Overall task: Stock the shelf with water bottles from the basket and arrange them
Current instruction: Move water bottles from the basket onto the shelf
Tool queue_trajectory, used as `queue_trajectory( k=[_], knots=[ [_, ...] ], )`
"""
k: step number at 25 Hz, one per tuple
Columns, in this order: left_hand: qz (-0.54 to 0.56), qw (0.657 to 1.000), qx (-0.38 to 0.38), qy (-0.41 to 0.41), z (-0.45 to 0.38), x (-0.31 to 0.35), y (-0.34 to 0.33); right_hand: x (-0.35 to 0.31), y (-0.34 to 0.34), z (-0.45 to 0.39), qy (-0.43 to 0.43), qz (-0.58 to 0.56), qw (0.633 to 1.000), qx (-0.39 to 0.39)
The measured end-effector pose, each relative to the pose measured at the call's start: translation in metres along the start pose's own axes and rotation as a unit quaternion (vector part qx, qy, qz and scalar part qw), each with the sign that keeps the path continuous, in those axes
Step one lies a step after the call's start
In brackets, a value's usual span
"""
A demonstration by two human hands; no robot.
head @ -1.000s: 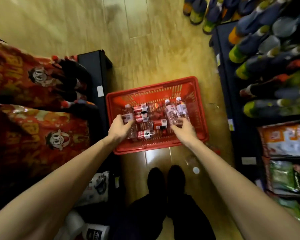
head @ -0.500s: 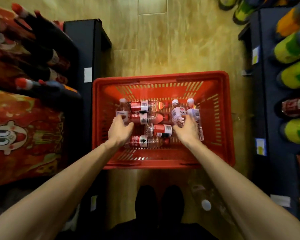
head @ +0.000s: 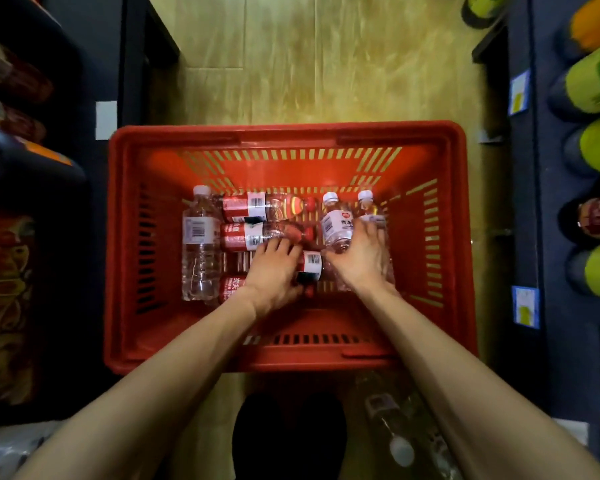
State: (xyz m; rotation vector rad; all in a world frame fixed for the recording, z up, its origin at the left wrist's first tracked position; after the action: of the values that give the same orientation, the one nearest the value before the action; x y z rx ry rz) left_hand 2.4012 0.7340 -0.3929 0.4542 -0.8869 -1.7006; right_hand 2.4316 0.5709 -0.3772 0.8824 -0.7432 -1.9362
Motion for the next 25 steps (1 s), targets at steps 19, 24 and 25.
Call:
queue_trajectory(
  k=[19, 24, 25],
  knots=[
    [0.159, 0.978, -0.060, 0.117, 0.100, -0.047, 0.046, 0.008, 0.043, 0.085, -0.094, -0.159, 0.980, -0.071],
    [0.378, 0.905, 0.019, 0.194, 0.175, -0.036, 0.118, -0.014, 0.121, 0.145, -0.088, -0.243, 0.966, -0.026],
    [0.431, 0.879, 0.040, 0.200, 0.190, -0.031, 0.137, -0.019, 0.142, 0.161, -0.087, -0.256, 0.963, -0.019]
  ],
)
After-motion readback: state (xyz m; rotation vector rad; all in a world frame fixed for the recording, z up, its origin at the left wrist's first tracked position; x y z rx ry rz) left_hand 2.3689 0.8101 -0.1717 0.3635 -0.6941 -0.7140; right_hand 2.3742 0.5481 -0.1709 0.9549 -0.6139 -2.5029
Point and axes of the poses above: each hand's wrist, its own z-axis away from the middle knuckle, its own y-axis out of the back of the hand, x = y × z, the point moved 9 cm from there along -z, towards the middle knuckle, and after that the axes turned 4 degrees about -x, right-handed, at the moved point
